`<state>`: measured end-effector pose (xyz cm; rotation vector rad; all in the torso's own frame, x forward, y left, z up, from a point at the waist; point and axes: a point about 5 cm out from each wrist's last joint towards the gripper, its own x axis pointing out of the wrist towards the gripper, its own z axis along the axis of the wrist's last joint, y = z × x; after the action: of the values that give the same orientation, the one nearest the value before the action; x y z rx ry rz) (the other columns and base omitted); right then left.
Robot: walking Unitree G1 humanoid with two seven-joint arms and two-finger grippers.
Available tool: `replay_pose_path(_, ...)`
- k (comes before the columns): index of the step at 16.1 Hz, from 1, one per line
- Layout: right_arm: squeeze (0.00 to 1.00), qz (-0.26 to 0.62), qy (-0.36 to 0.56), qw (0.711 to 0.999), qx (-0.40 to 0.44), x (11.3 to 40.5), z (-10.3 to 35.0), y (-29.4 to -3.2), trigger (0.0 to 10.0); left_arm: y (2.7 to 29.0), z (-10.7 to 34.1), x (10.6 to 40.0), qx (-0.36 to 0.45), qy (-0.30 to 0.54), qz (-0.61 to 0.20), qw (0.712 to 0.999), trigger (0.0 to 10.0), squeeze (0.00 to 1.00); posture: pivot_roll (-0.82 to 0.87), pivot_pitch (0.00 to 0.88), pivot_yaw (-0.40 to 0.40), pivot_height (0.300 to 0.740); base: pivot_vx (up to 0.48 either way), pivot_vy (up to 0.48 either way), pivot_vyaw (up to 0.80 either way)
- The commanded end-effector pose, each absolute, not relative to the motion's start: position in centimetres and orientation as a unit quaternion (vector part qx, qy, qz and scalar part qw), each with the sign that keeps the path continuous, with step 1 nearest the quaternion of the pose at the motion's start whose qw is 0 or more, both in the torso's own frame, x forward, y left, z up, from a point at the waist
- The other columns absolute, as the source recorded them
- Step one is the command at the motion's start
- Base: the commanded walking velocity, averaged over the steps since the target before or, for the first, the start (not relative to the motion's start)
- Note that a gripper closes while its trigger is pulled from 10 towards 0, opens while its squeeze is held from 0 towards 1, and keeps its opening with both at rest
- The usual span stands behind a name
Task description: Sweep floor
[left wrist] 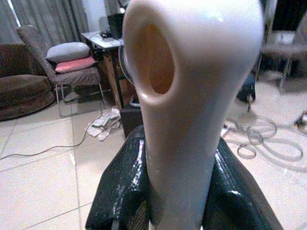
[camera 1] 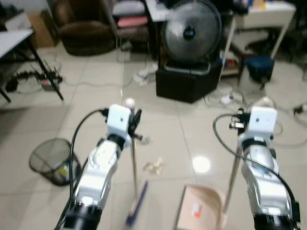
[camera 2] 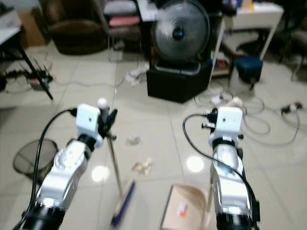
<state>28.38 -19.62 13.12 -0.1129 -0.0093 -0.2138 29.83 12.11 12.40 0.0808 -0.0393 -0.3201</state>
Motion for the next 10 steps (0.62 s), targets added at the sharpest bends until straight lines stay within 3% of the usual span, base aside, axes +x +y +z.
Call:
replay_pose_path(1,0.00,-0.089,-0.037,0.995,-0.041,28.72,14.33,-18.45,10.0,13.33,13.29,30.13,0.065,-0.038,-0.141,0.987,10.0,0.00,-0.07,0.000,0.043,0.740,0.454,0.000,0.00)
replay_pose_path(10,0.00,-0.086,-0.044,0.994,-0.041,29.07,14.43,-18.52,10.0,13.51,13.38,30.70,0.061,-0.042,-0.125,0.989,10.0,0.00,-0.07,0.000,0.047,0.740,0.450,0.000,0.00)
